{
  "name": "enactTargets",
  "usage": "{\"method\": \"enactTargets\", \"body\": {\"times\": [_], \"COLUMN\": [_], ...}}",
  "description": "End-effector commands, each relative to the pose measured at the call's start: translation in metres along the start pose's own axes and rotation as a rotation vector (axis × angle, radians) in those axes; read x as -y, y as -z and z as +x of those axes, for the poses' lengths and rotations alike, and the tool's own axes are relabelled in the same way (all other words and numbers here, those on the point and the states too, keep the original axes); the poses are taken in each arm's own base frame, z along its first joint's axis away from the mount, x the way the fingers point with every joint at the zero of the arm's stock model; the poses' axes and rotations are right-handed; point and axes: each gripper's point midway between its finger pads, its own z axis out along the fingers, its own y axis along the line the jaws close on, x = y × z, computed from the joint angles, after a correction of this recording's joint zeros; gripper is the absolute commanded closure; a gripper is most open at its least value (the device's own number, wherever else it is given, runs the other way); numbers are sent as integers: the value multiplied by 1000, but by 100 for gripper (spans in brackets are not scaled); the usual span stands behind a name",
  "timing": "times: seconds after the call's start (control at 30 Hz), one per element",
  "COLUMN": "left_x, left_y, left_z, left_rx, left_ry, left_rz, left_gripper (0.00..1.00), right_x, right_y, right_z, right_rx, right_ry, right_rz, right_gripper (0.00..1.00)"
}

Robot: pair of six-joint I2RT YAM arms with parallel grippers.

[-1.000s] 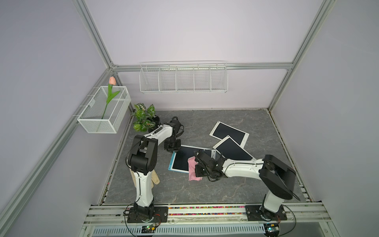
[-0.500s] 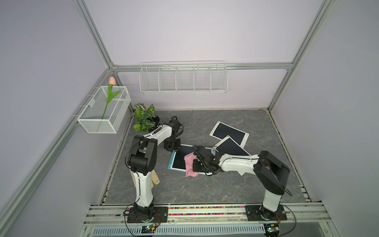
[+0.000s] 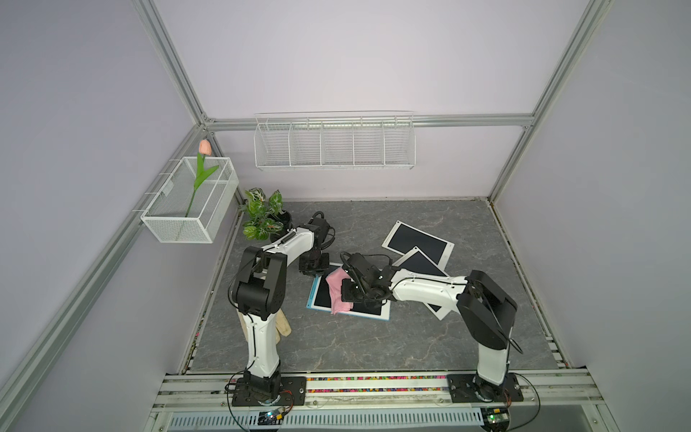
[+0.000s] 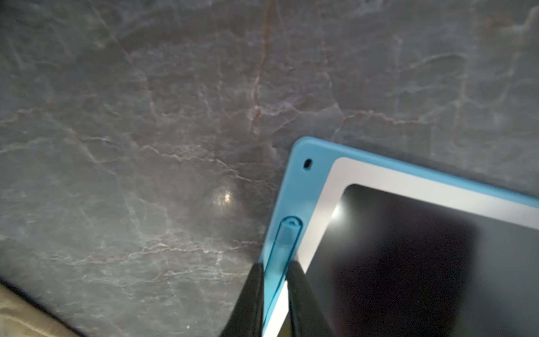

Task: Wipe the drawing tablet
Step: Wipe the dirt from the drawing tablet.

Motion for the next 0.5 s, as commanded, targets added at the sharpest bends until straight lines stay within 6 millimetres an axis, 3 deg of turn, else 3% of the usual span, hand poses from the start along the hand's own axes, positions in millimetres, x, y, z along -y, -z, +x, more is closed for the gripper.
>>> {"method": "enactTargets", "body": {"times": [0.0,0.07,0.13,0.2,0.37,0.4,0.47], "left_x": [-10,-9,-9,-10,-15,-16,-16], "left_y": [-30,-32,-33,-34,-35,-36,-37], "left_z": [26,27,28,28,30,30,31], "left_rx": [-106,-109,-111,-113,-113,-116,-117], "left_ry": [-9,-11,-11,-10,-14,-14,-15], "left_rz": [-48,-45,-46,-51,-77,-80,-81], "left_gripper": [82,82,81,80,80,80,80], "right_x": [61,82,84,65,-14,-22,-16], "right_y": [19,32,38,30,5,4,2], "right_z": [13,23,27,26,9,6,4], "right_rx": [-26,-28,-32,-38,-40,-38,-38], "right_ry": [-73,-79,-78,-69,2,-3,-33], "right_rz": [122,159,161,124,39,24,25], "right_gripper": [93,93,93,93,93,93,93]}}
